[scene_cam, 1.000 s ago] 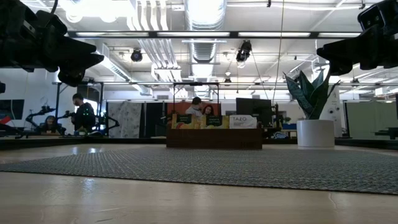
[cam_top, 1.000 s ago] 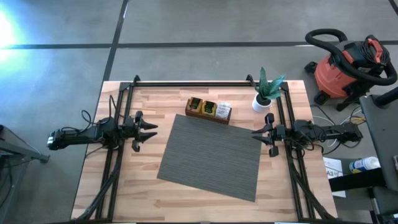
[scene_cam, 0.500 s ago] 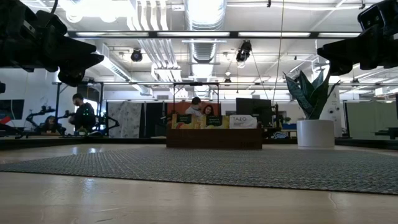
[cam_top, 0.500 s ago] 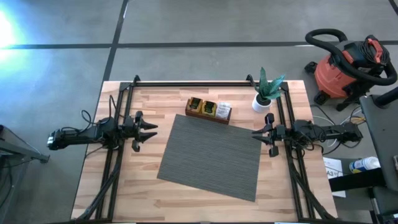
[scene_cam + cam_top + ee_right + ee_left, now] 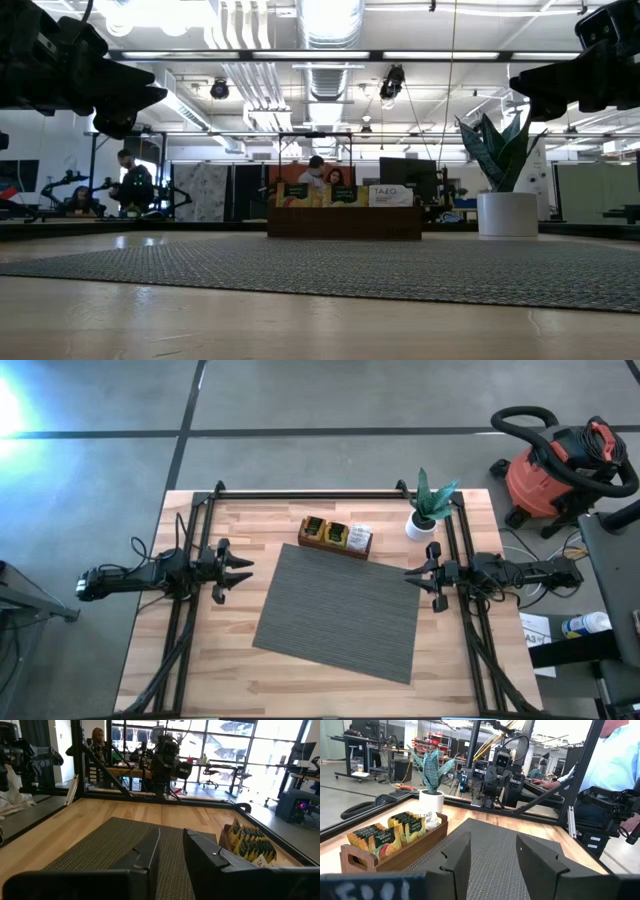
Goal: Pick & Place Tea
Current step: Return to Home Position
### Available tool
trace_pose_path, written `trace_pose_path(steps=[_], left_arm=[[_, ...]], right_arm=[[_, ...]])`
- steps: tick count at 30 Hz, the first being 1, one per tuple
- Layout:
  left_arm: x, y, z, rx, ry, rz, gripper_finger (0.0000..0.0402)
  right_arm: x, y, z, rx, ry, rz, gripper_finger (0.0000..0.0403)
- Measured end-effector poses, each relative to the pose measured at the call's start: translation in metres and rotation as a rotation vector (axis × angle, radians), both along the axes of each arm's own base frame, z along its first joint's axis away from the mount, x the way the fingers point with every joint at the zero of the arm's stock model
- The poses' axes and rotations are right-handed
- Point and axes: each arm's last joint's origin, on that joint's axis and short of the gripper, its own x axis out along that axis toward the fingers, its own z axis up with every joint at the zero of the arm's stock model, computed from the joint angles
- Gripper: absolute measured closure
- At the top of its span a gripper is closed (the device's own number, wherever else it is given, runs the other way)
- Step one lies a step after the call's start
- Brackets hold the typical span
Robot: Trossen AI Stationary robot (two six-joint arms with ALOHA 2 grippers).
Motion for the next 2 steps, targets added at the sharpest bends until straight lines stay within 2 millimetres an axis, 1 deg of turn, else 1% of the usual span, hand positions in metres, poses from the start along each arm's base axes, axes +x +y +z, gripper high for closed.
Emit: trace_pose_path(steps=[2], left_arm=[[0.0,0.0,0.0,0.0,0.0,0.0,0.025]], right_arm=[[0.0,0.0,0.0,0.0,0.0,0.0,0.0318]])
